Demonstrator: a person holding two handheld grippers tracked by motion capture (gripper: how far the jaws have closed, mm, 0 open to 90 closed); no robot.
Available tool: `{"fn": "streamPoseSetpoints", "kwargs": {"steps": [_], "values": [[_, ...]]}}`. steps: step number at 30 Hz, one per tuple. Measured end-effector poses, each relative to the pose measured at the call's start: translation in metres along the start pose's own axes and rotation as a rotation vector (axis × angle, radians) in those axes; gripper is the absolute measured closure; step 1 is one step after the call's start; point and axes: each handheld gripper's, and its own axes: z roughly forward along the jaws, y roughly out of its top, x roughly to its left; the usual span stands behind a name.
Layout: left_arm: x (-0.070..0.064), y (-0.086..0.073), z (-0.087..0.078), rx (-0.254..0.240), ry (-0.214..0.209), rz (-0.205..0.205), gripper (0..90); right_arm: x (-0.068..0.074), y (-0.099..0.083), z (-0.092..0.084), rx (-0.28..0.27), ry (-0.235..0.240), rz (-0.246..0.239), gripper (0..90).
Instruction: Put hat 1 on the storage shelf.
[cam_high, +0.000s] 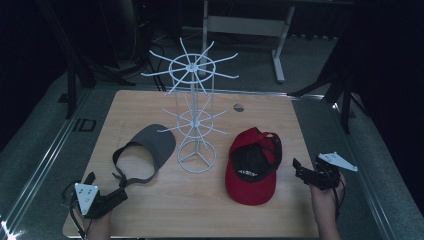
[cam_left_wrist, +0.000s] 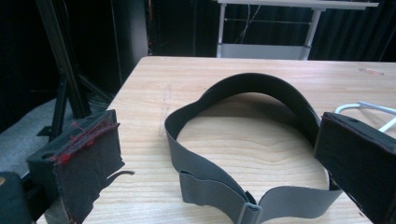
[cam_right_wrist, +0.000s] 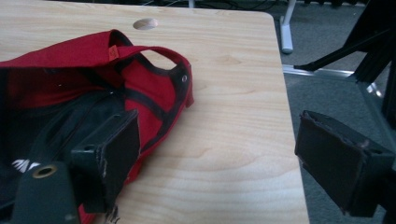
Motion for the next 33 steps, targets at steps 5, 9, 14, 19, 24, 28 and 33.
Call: {"fn": "streamPoseSetpoints", "kwargs": {"steps": [5, 9, 14, 19, 24, 28, 33], "values": [[-0.001, 0.0, 0.001, 0.011, -0.016, 0.001, 1.0, 0.005, 0.009, 0.008, 0.022, 0.021, -0.026, 14.0], [-0.003, 0.0, 0.002, 0.009, -0.022, 0.012, 1.0, 0.011, 0.014, 0.016, 0.04, 0.046, -0.025, 13.0], [-0.003, 0.0, 0.002, 0.011, -0.028, 0.008, 1.0, 0.018, 0.018, 0.025, 0.031, 0.078, -0.036, 12.7], [-0.003, 0.0, 0.002, 0.017, -0.033, 0.006, 1.0, 0.025, 0.023, 0.042, 0.05, 0.122, -0.035, 12.8], [-0.003, 0.0, 0.003, 0.019, -0.038, -0.001, 1.0, 0.029, 0.024, 0.066, 0.106, 0.13, -0.012, 13.1], [-0.004, 0.0, 0.003, 0.024, -0.04, -0.002, 1.0, 0.032, 0.023, 0.085, 0.145, 0.129, -0.017, 13.2], [-0.003, 0.0, 0.003, 0.024, -0.044, -0.005, 1.0, 0.035, 0.019, 0.104, 0.19, 0.119, -0.012, 13.2]]}}
